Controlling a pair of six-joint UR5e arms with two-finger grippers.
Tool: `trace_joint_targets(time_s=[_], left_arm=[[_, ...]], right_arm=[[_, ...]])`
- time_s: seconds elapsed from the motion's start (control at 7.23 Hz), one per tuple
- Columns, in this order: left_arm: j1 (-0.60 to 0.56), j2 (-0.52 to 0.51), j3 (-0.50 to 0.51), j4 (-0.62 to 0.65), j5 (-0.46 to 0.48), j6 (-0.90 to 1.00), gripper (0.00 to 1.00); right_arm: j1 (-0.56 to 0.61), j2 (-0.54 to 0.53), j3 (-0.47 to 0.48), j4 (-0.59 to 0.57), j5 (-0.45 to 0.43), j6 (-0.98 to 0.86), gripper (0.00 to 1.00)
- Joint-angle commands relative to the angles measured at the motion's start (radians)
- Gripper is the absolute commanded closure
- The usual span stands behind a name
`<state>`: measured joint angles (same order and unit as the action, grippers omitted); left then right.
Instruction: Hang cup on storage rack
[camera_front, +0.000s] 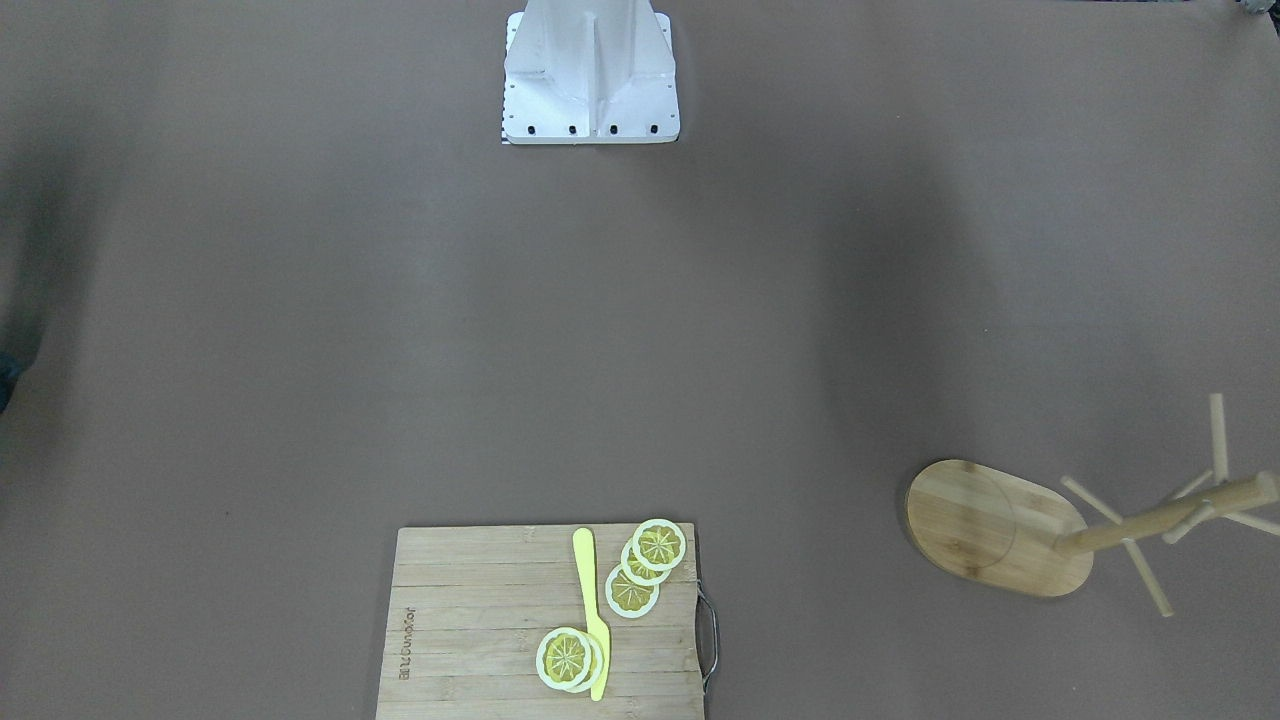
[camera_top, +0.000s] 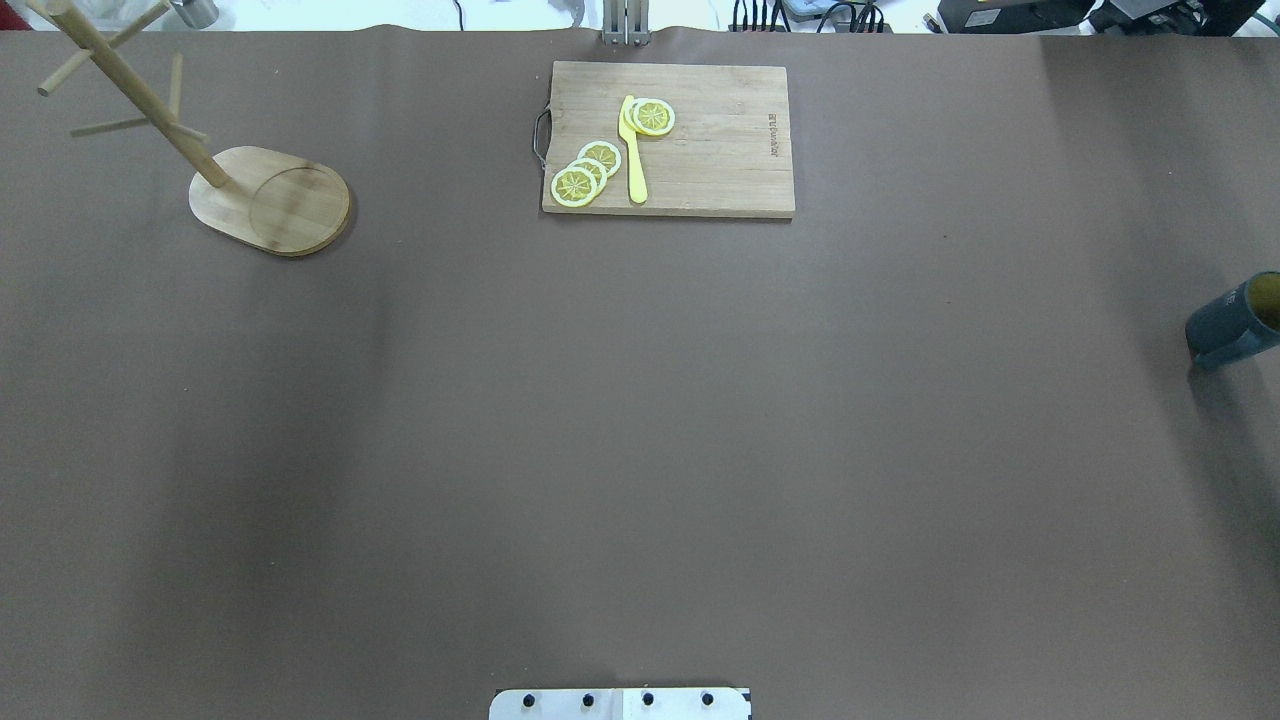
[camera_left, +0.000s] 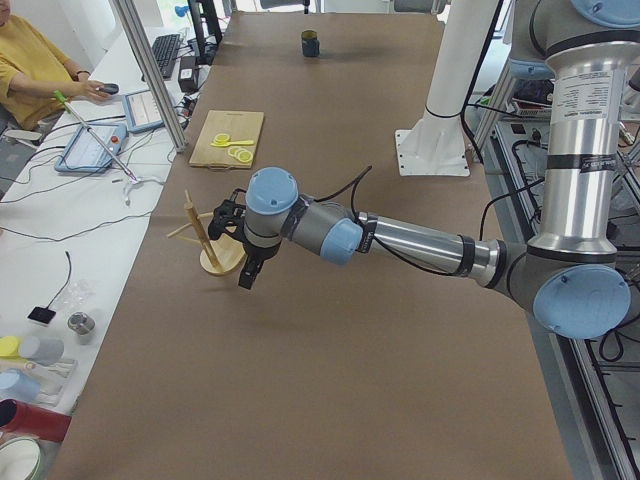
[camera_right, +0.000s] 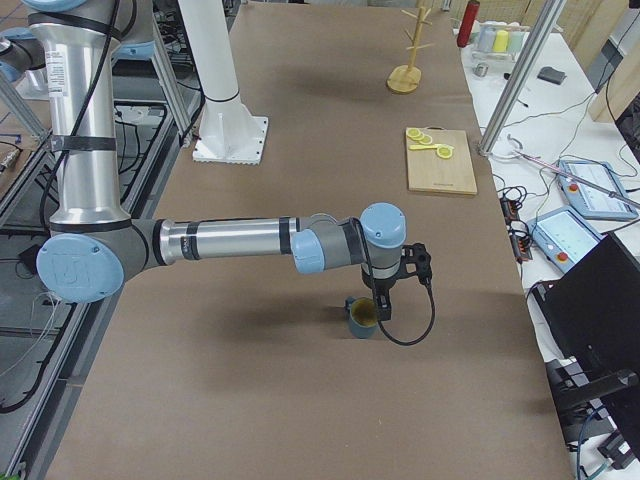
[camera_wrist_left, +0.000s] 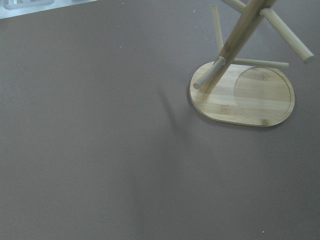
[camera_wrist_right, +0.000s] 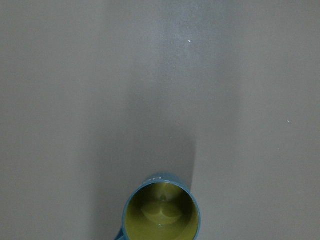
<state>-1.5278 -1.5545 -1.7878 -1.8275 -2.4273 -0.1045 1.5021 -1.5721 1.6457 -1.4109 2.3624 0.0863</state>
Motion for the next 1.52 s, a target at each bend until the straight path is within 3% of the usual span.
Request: trace_joint_targets(time_s=[0.0, 0.42, 0.97, 1.38], left_arm=[[0.0, 0.042, -0.008, -0.019, 0.086, 0.0, 0.02], [0.002, 0.057, 0.005, -0.03, 0.094, 0.0, 0.02], [0.003, 0.059, 0.011, -0.024, 0.091, -0.011, 0.02], [0.005, 0.065, 0.011, -0.027, 0.09, -0.011, 0.02]], right_arm=[[0.003, -0.022, -0.006, 0.006, -0.002, -0.003, 0.0], [0.003, -0.028, -0.003, 0.019, -0.002, -0.002, 0.0], [0.001, -0.086, -0.09, 0.297, -0.009, 0.003, 0.0], [0.001, -0.092, -0.109, 0.319, 0.021, 0.013, 0.0]])
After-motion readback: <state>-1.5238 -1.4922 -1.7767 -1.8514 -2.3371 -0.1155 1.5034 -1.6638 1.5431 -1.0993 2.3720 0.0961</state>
